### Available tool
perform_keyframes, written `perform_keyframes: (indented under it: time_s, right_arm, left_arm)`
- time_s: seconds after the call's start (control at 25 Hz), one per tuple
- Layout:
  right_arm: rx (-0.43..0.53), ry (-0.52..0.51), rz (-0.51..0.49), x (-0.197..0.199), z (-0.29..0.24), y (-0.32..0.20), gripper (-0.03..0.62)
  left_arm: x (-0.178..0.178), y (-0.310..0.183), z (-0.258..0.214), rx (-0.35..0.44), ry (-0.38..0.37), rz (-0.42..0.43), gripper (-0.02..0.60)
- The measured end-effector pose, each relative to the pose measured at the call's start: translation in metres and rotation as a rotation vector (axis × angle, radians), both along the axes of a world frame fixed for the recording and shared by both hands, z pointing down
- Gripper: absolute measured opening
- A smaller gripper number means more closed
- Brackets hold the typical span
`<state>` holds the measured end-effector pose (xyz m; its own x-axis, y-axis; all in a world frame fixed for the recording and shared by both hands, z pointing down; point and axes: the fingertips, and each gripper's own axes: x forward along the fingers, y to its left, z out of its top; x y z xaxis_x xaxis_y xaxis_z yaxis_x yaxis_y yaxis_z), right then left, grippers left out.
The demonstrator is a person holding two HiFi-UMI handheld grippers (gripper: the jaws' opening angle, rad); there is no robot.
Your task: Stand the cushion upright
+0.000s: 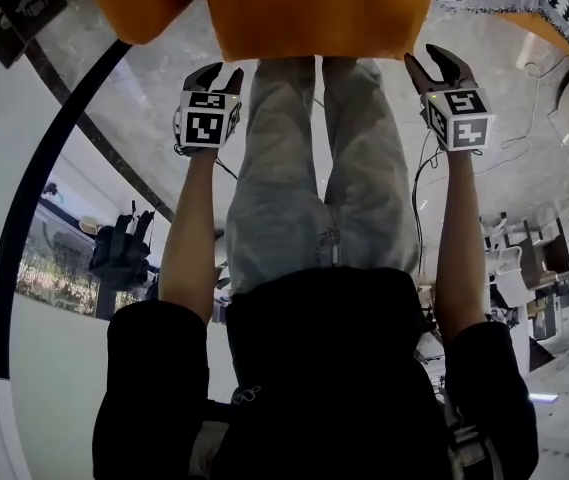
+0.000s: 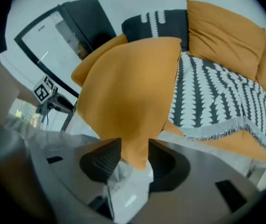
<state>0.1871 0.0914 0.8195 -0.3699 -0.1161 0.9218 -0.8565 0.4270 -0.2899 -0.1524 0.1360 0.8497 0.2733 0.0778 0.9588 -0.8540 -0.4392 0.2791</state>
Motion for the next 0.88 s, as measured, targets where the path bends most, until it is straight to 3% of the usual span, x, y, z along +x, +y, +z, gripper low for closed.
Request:
perform_keyframes:
  time_s: [0.16, 0.28, 0.44, 0.52, 0.56, 0.6, 0.72, 0.88]
  right_arm:
    - [-0.120, 0.081, -0.207, 0.006, 0.039, 0.038, 0.172]
    - [-0.183, 0.102, -0.274, 0.011, 0.060, 0.051, 0.173]
    - [-0.206, 0.108, -0.348, 0.001, 0.074, 0.050, 0.173]
    - [-0.212, 0.111, -0.333, -0.002, 0.075, 0.049, 0.151]
    - [-0.214, 0.113, -0.315, -0.002, 0.073, 0.048, 0.133]
    - [-0.213, 0.116, -0.299, -0.002, 0.072, 0.047, 0.116]
    - [-0.204, 0.121, -0.261, 0.001, 0.068, 0.044, 0.089]
    - [-0.195, 0.115, -0.192, -0.004, 0.057, 0.040, 0.063]
  left_arm:
    - [-0.007, 0.018, 0.022, -0.078, -0.049, 0.059, 0.171]
    - [-0.007, 0.022, 0.037, -0.126, -0.093, 0.072, 0.173]
    - [0.000, 0.014, 0.046, -0.156, -0.091, 0.060, 0.173]
    - [0.003, 0.013, 0.048, -0.164, -0.104, 0.050, 0.154]
    - [0.002, 0.010, 0.047, -0.164, -0.116, 0.031, 0.073]
    - [0.002, 0.008, 0.046, -0.166, -0.123, 0.004, 0.044]
    - [0.002, 0.002, 0.040, -0.176, -0.108, -0.067, 0.042]
    - [-0.001, 0.001, 0.029, -0.151, -0.089, -0.037, 0.038]
